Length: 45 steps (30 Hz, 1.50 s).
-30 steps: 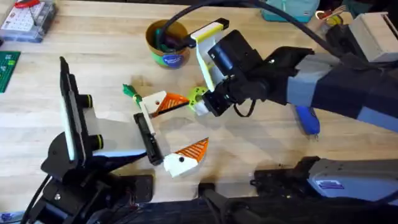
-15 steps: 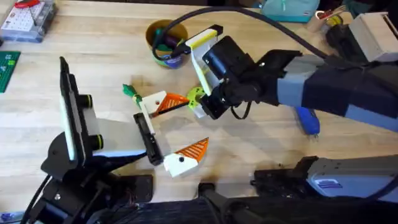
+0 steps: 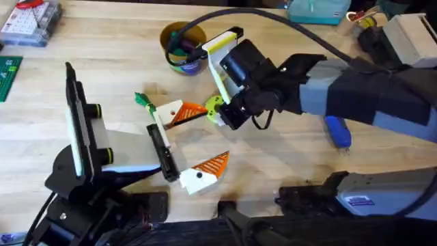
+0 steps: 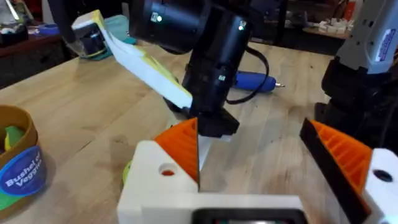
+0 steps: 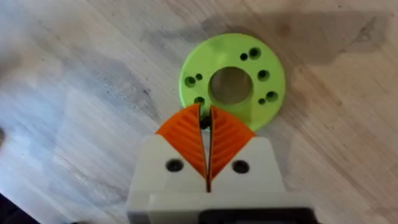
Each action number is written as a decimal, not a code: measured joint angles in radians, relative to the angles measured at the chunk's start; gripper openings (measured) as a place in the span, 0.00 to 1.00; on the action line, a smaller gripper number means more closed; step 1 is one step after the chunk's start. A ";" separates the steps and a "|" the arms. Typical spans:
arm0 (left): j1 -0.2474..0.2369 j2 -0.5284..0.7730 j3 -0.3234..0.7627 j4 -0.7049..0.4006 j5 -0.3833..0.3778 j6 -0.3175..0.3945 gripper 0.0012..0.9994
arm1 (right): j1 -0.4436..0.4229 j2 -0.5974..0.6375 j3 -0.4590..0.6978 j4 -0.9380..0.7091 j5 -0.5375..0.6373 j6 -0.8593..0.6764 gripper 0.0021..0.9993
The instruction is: Pick up the gripper from the table and insert it into the empty holder that is missing its gripper. Then pick up a screw, insert it into the mounting hole, and use the screwdriver to tighten it. Finally, clean up the table by picking up the vegetable and placing it into the bucket.
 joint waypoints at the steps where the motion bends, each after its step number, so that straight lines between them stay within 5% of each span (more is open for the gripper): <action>1: 0.000 0.000 0.000 0.000 0.000 0.000 0.99 | 0.000 0.000 0.000 0.000 0.002 0.000 0.01; 18: 0.000 0.000 0.000 0.000 0.000 0.000 0.99 | -0.070 -0.001 0.070 -0.120 0.000 0.000 0.00; 26: 0.000 0.000 0.000 0.000 0.000 0.000 0.99 | -0.131 -0.110 0.164 -0.207 0.003 0.000 0.00; 45: 0.000 0.000 0.000 0.000 0.000 0.000 0.99 | -0.134 -0.246 0.168 -0.220 0.003 0.001 0.00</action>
